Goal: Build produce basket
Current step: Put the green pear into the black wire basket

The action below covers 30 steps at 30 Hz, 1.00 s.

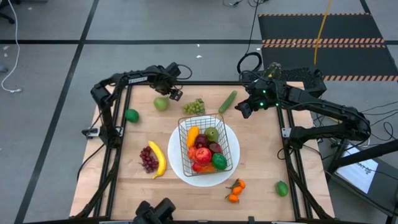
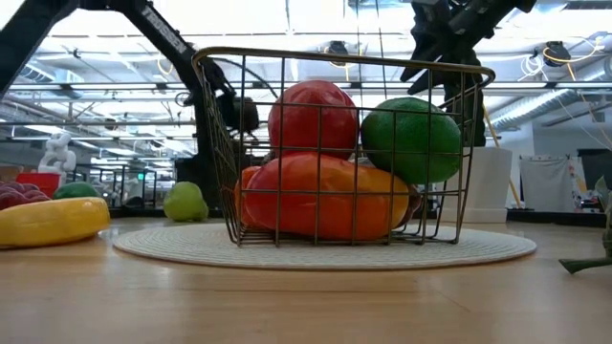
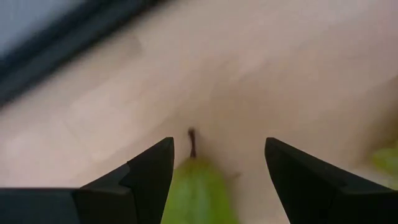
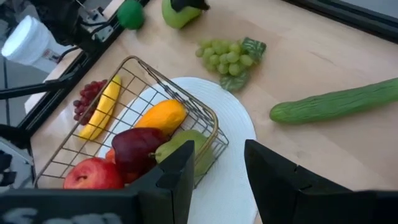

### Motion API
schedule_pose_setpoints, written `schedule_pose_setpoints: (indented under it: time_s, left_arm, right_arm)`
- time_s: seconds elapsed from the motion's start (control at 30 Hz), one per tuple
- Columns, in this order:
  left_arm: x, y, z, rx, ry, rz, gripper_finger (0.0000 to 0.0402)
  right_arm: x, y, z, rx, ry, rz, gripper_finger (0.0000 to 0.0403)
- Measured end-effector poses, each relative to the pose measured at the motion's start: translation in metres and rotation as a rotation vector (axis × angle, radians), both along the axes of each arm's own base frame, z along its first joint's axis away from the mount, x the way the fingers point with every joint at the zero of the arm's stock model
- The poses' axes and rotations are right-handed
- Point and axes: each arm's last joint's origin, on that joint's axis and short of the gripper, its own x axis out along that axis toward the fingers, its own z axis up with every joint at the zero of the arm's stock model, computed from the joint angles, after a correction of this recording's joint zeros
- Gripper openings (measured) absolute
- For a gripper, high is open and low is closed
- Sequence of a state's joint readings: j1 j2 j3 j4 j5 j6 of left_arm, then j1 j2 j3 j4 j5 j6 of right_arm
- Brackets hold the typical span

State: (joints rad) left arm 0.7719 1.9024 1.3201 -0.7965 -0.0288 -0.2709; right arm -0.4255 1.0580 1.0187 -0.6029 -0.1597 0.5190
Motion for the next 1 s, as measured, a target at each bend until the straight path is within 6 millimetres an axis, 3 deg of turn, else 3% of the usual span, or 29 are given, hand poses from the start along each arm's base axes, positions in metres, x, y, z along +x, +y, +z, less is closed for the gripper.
schedule_pose_setpoints:
  time_s: [0.23, 0.47, 1.0]
  left_arm:
    - [0.002, 0.001, -0.023, -0.069, 0.052, -0.017, 0.0253]
    - [0.004, 0.001, -0.029, -0.09, 0.057, -0.035, 0.0247]
    - [0.005, -0.001, -0.03, -0.092, 0.052, -0.107, 0.0133]
  right_arm:
    - [0.0, 0.0, 0.0, 0.017, -0.004, -0.013, 0.0136]
    - [0.0, 0.0, 0.0, 0.017, -0.004, -0.014, 0.0136]
    - [0.0, 0.0, 0.0, 0.009, -0.001, -0.01, 0.0136]
